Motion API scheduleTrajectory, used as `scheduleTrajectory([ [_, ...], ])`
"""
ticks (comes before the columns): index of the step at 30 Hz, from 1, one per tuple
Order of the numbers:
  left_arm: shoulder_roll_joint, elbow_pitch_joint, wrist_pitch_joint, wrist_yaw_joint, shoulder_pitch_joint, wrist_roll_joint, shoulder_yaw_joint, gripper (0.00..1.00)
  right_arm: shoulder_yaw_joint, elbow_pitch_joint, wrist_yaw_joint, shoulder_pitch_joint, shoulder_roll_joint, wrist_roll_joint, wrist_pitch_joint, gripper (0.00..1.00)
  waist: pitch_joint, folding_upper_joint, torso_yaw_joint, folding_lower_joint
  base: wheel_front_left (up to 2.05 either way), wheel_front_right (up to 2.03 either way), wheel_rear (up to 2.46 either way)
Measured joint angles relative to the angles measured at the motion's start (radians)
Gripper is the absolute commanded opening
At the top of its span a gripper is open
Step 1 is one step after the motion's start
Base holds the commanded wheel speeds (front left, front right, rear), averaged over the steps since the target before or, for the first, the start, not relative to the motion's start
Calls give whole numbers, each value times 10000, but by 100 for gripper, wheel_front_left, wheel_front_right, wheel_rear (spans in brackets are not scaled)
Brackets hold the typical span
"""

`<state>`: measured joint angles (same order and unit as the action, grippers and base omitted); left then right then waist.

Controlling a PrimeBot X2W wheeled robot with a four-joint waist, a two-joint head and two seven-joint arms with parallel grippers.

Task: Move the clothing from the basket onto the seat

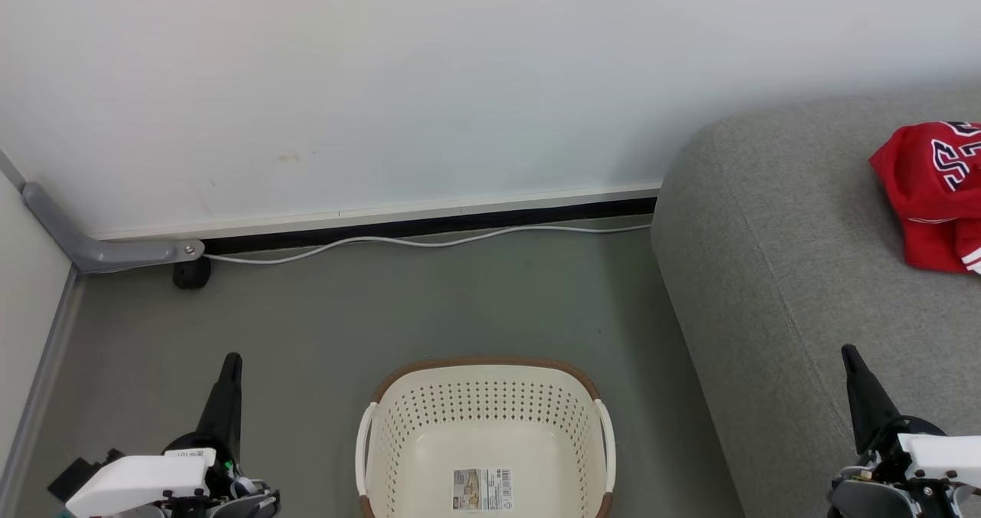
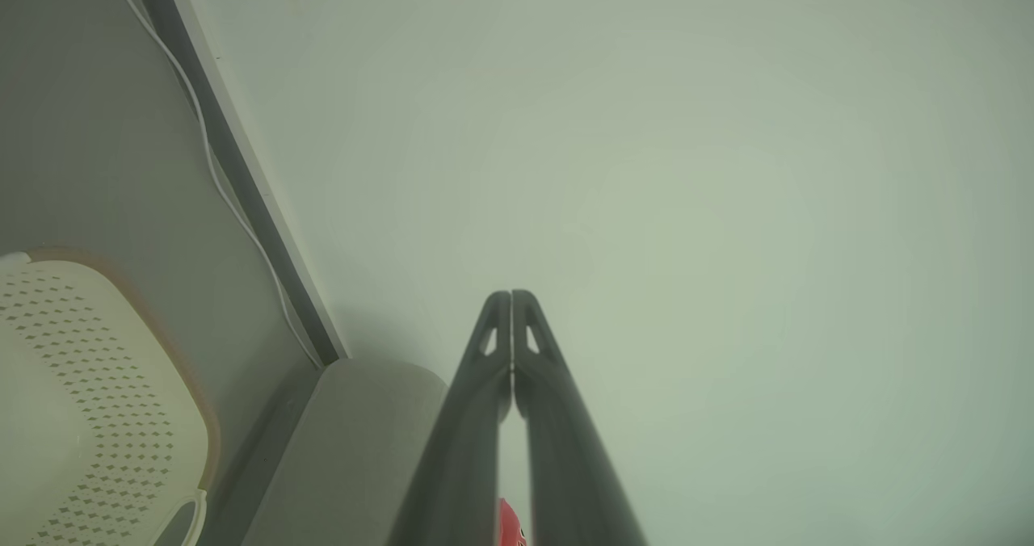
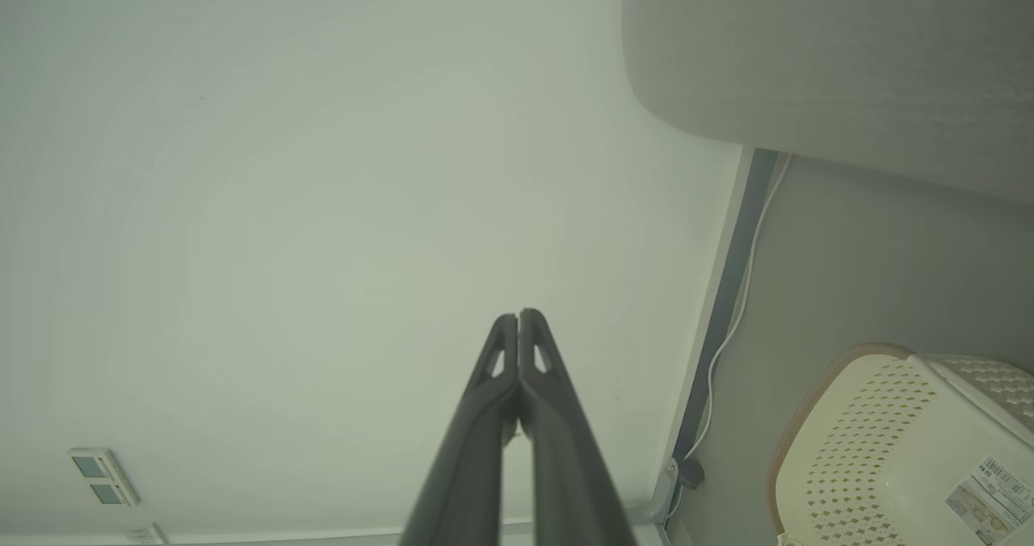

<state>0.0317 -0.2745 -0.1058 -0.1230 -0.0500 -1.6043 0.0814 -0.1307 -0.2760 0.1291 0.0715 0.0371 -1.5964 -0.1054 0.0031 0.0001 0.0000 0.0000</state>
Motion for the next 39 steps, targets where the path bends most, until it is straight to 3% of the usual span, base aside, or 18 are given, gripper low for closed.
scheduleTrajectory([
  [39, 0, 2, 0, 0, 0, 0, 0, 0, 0, 2, 0, 0, 0, -2, 0, 0, 0, 0, 0, 0, 0, 0, 0],
])
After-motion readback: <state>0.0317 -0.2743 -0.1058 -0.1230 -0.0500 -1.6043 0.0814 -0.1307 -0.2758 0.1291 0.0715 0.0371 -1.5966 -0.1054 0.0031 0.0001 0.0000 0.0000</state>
